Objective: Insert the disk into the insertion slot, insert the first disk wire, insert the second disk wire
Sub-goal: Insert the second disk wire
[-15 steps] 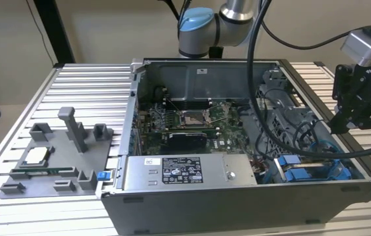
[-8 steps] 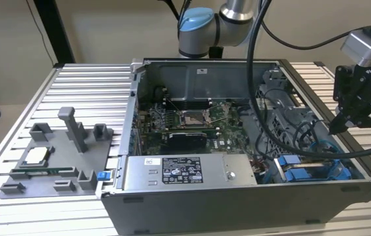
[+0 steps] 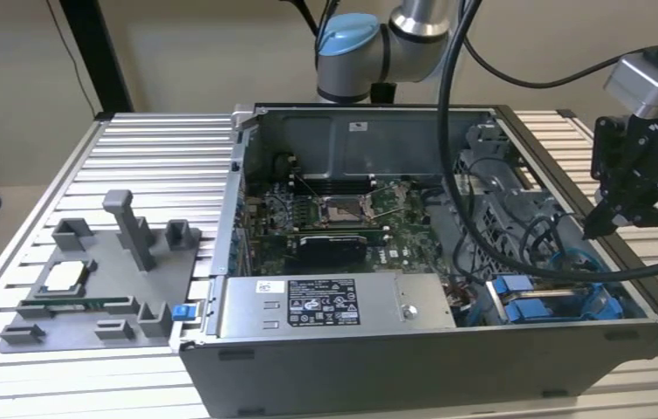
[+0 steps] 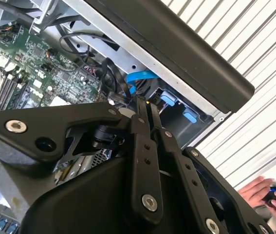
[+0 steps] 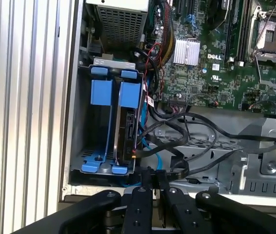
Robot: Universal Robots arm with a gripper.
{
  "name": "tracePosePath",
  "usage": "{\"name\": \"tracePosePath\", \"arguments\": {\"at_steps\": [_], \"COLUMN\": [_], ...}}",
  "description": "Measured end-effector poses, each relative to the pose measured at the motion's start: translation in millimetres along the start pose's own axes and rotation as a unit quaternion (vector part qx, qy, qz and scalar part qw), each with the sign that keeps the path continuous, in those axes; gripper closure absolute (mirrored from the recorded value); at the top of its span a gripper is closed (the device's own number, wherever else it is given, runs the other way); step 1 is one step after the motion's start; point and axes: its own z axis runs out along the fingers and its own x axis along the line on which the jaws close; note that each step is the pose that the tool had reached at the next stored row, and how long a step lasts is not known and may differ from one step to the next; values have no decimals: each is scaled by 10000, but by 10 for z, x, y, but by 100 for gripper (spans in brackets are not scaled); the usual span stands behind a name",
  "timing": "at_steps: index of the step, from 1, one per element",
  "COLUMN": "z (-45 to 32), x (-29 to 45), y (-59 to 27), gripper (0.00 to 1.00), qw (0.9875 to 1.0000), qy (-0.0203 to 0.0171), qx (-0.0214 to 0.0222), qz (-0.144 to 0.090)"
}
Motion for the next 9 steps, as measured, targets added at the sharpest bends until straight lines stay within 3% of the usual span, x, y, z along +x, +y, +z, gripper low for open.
{"name": "tracePosePath", "arguments": {"at_steps": [9], "z": [-38], "x": [-6], "y": [72], "gripper": [100], "qw": [10000], "qy": [-56], "qx": [4], "qz": [1]}}
